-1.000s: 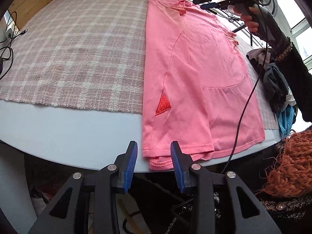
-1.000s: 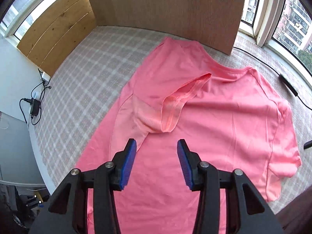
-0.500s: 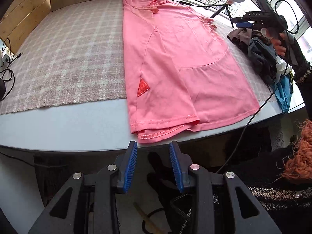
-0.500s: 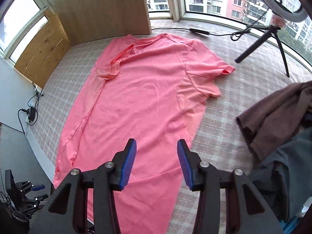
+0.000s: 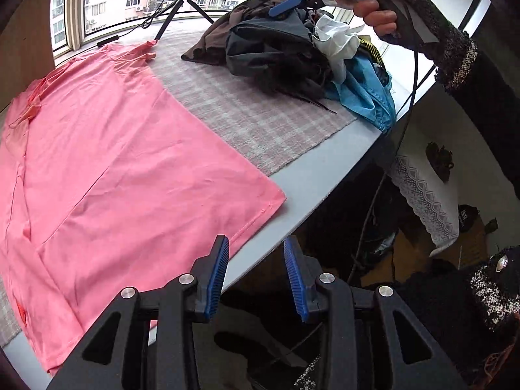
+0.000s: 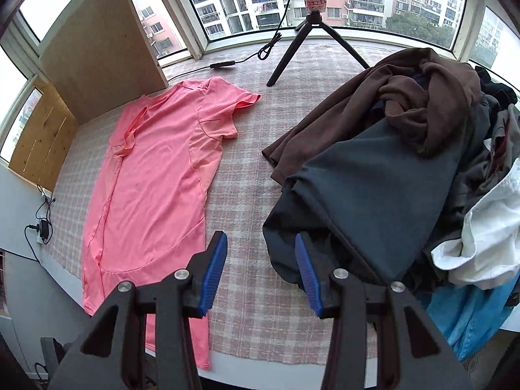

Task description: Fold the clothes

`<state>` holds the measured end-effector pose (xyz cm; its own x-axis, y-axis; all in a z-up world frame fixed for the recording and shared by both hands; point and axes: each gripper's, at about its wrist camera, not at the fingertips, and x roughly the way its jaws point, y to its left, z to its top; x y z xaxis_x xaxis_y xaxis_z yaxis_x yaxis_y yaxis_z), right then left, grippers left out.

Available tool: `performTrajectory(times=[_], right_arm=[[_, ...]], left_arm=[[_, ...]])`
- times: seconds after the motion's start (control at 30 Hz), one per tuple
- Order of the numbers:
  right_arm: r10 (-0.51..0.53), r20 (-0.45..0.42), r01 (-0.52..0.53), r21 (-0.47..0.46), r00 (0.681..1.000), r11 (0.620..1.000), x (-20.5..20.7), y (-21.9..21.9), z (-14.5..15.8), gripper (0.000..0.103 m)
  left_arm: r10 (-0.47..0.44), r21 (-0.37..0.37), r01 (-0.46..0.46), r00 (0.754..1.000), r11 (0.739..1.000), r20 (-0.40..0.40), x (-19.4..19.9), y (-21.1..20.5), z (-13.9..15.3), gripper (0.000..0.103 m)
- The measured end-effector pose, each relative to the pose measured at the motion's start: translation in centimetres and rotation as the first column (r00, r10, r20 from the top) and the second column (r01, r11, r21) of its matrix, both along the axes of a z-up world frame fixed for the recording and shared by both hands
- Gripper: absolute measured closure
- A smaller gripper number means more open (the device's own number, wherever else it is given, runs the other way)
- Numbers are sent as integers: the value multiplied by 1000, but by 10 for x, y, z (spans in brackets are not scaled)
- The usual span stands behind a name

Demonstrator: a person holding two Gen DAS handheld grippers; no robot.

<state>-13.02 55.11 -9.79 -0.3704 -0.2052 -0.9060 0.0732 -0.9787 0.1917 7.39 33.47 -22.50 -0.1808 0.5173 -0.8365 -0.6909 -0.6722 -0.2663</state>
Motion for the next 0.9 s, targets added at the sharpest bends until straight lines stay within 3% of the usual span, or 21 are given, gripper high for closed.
performTrajectory(times=[0.2, 0.33, 0.4, 0.57, 0.67, 0.8, 0.9], right_arm=[[124, -41, -122, 45, 991, 992, -52, -10, -9, 60], [199, -75, -196, 52, 977, 979, -107, -20, -19, 60], [221, -49, -218, 61, 974, 974, -141, -27, -34, 60], [229, 62, -229, -16, 971, 973, -208, -51, -89, 60], [242, 113, -238, -43, 964, 970, -229, -68, -119, 60], [191, 88, -190, -21, 978, 982, -253, -69, -129, 60], [137, 87, -132, -60, 987, 989, -269, -56, -130, 58]], left_arm=[[-14, -73, 16, 1000, 997, 18, -20, 64, -15, 67], [70, -91, -66, 997, 994, 32, -40, 73, -15, 67], [118, -120, -112, 992, 986, 45, -47, 74, -20, 67], [181, -212, -165, 982, 963, 58, -48, 79, -35, 67], [232, -236, -209, 970, 949, 71, -48, 80, -43, 67], [275, -259, -249, 959, 933, 69, -49, 80, -47, 67], [291, -262, -264, 954, 928, 71, -48, 79, -48, 67]])
